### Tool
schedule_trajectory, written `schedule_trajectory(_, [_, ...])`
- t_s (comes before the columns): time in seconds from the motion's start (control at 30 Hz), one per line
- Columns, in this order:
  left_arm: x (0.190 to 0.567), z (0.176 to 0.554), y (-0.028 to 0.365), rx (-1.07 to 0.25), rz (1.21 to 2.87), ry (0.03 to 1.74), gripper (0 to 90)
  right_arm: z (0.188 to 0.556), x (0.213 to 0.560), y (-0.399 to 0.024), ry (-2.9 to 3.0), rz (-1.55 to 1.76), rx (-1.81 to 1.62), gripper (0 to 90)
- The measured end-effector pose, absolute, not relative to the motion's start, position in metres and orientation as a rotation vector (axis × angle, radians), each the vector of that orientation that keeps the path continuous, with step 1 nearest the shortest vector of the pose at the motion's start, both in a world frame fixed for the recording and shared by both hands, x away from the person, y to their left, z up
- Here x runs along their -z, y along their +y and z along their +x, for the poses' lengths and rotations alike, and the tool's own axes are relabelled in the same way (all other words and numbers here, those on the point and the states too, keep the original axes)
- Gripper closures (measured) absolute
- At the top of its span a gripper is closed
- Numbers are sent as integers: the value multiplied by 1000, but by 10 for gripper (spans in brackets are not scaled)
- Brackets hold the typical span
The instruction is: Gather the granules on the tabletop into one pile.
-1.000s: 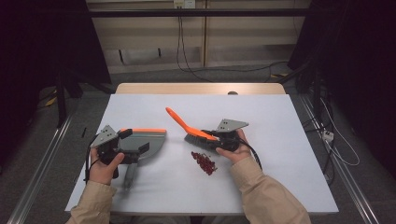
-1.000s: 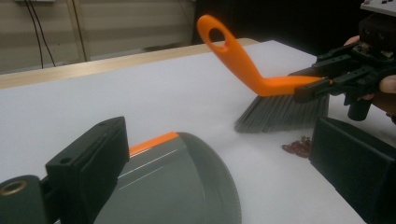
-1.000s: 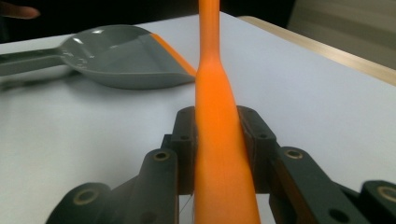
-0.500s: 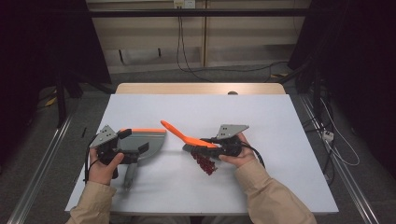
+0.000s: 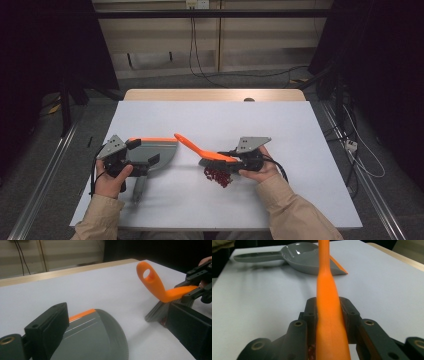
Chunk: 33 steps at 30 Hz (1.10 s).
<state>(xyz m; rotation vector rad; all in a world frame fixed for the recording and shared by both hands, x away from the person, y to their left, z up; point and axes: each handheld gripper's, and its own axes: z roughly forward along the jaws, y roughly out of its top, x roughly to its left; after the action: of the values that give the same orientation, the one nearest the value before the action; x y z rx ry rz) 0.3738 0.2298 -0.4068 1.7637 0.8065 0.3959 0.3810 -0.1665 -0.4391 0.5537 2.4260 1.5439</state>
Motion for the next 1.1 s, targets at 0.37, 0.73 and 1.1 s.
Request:
schedule_trajectory(0.37, [406,370,231,-399,1771,802,51,372,431,-180,2261,720,-1578,708])
schedule_trajectory(0.73, [407,369,231,-395,1767,801,51,375,433,-191,2138,861,-1488,708])
schedule_trajectory(1.1, [409,367,236,-394,1768,809,51,360,444,-173,2191,788,-1437,708])
